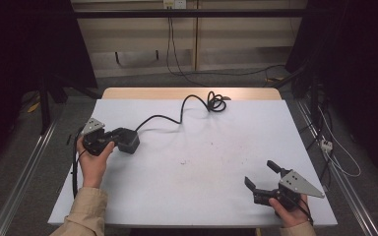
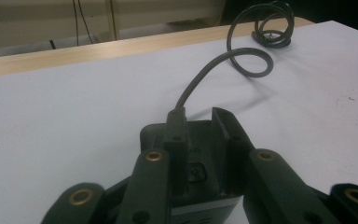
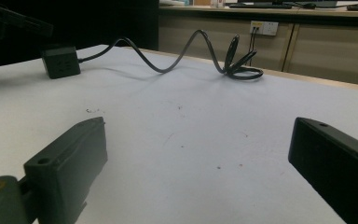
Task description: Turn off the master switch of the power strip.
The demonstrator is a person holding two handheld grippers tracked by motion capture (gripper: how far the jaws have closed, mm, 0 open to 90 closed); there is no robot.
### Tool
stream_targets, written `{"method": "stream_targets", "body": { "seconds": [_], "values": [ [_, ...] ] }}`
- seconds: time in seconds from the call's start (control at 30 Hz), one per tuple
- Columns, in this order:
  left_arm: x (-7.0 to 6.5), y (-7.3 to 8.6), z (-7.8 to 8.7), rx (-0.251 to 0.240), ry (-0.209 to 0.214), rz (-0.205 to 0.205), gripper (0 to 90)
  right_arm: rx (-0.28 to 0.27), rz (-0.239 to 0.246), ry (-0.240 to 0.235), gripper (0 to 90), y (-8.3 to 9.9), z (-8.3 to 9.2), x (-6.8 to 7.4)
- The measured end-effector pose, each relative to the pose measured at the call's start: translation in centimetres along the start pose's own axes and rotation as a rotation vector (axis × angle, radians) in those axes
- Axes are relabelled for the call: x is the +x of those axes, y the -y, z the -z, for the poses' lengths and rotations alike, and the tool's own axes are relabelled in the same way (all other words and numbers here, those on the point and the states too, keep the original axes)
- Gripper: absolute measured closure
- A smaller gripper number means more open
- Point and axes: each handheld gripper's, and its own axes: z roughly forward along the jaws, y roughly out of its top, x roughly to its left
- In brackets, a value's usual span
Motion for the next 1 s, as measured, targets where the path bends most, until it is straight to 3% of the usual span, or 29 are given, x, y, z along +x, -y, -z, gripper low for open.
{"method": "stream_targets", "body": {
  "seconds": [0.47,1.0],
  "values": [
    [0.08,0.10,0.02,0.016,0.006,0.001,90.0,-0.001,0.004,-0.002,3.8,-0.02,0.00,-0.02],
    [0.14,0.40,-0.27,0.046,0.000,0.002,90.0,-0.003,0.004,-0.003,3.9,-0.05,0.00,-0.03]
  ]
}}
